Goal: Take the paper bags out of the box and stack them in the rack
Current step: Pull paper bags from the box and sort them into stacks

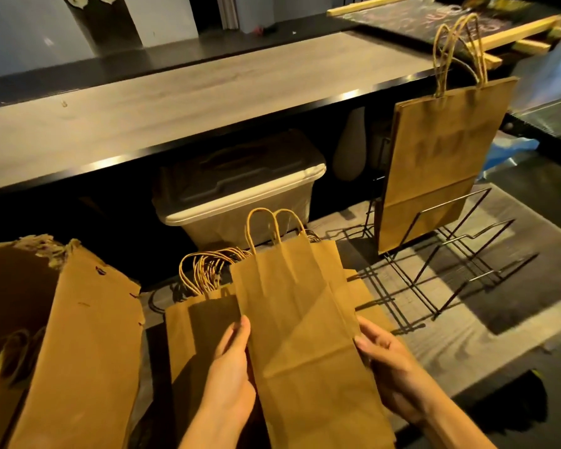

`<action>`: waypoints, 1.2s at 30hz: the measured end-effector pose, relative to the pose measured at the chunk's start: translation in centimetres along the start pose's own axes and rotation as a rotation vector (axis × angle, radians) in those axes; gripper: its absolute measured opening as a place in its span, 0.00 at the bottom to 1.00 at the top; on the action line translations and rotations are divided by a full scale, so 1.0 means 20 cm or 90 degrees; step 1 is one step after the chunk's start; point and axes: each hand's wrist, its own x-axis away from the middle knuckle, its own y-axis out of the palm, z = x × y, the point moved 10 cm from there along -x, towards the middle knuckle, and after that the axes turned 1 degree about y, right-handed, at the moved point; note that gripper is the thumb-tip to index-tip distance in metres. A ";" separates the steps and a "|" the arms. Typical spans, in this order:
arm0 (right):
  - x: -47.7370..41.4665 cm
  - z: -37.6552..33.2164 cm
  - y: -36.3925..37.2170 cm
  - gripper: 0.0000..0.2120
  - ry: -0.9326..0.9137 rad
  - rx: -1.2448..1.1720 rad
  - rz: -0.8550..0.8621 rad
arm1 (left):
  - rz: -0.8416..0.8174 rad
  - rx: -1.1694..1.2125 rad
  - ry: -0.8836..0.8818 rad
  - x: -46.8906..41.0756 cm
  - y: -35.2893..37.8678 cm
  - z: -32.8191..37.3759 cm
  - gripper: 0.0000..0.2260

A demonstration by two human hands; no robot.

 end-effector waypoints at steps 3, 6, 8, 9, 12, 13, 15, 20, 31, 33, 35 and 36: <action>-0.03 -0.15 -0.06 0.33 -0.055 0.059 0.050 | -0.014 0.011 0.000 0.00 0.00 0.01 0.23; -0.06 -0.29 -0.20 0.34 -0.120 0.160 0.164 | 0.008 0.024 0.010 0.00 -0.03 0.03 0.22; -0.07 -0.32 -0.33 0.18 -0.131 0.206 0.247 | 0.033 0.018 0.022 -0.01 -0.07 0.05 0.21; -0.09 -0.32 -0.39 0.12 -0.128 0.240 0.282 | 0.039 0.011 0.024 -0.01 -0.09 0.05 0.21; -0.11 -0.28 -0.54 0.13 -0.105 0.330 0.352 | 0.033 0.011 0.046 0.02 -0.09 0.05 0.21; -0.11 -0.26 -0.57 0.14 -0.096 0.361 0.366 | 0.017 0.016 0.059 0.05 -0.07 0.05 0.20; -0.10 -0.25 -0.60 0.17 -0.090 0.449 0.381 | 0.007 0.007 0.084 0.07 -0.04 0.06 0.19; -0.08 -0.31 -0.49 0.18 -0.166 0.694 0.380 | 0.025 0.054 0.045 0.11 0.00 -0.02 0.18; -0.13 -0.07 -0.11 0.25 0.080 0.538 -0.061 | -0.077 -0.101 0.059 0.12 0.15 -0.05 0.22; -0.14 -0.10 -0.18 0.20 0.032 0.531 0.012 | -0.121 -0.224 0.047 0.14 0.22 -0.08 0.26; -0.13 -0.13 -0.25 0.17 -0.018 0.528 0.095 | -0.158 -0.304 0.031 0.14 0.28 -0.13 0.30; -0.12 -0.16 -0.29 0.16 -0.052 0.515 0.144 | -0.174 -0.325 0.024 0.14 0.31 -0.15 0.31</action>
